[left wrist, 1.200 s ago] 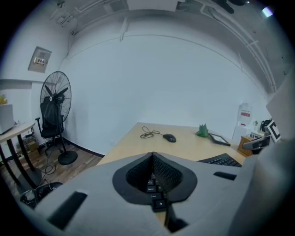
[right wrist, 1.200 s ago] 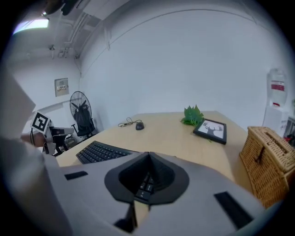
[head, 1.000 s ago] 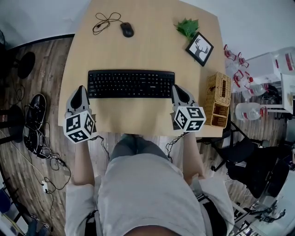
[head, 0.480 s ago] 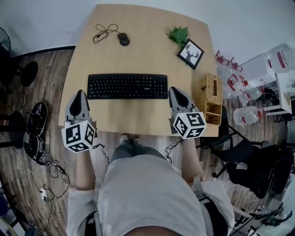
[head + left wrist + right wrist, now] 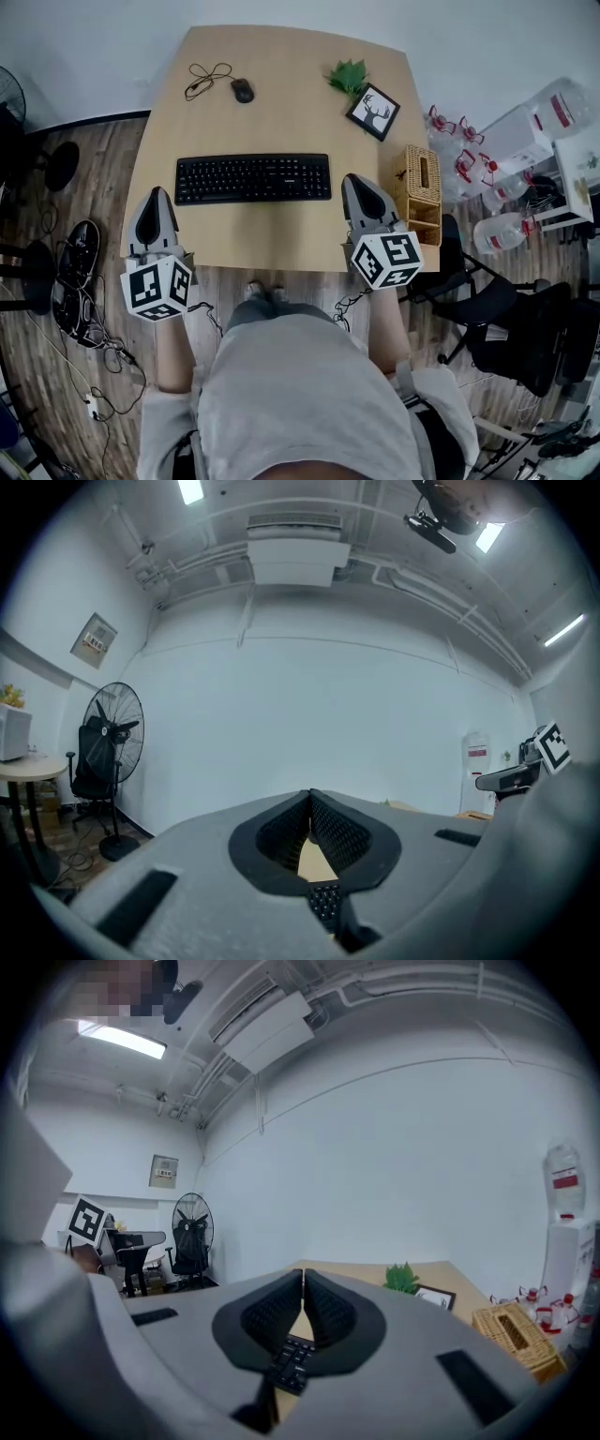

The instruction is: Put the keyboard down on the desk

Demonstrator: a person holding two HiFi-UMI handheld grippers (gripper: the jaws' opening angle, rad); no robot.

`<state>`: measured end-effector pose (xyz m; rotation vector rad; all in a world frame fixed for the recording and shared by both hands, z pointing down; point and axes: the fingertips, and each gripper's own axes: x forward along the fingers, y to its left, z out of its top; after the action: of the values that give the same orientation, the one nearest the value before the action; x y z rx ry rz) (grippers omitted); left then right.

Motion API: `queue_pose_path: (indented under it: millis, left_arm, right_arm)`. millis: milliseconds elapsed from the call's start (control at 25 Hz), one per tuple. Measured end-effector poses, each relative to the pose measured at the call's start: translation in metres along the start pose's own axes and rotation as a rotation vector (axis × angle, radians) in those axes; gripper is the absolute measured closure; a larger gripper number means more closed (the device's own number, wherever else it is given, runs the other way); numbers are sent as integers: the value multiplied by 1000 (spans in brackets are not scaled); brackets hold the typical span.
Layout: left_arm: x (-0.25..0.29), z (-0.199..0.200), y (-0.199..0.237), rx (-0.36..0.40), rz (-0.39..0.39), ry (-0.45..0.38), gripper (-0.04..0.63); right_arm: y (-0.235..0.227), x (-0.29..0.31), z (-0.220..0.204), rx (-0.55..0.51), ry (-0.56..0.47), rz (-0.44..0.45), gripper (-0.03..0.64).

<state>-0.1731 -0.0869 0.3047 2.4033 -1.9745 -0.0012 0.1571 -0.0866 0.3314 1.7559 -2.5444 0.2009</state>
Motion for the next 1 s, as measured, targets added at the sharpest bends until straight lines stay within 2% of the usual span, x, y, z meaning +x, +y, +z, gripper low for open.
queue_pose_path:
  millis: [560, 1000]
  left_arm:
    - [-26, 45, -15, 11, -35, -97, 584]
    - [-29, 58, -10, 41, -30, -116, 584]
  right_arm:
    - [11, -36, 48, -35, -121, -30, 601]
    - [17, -35, 63, -57, -157, -46, 601]
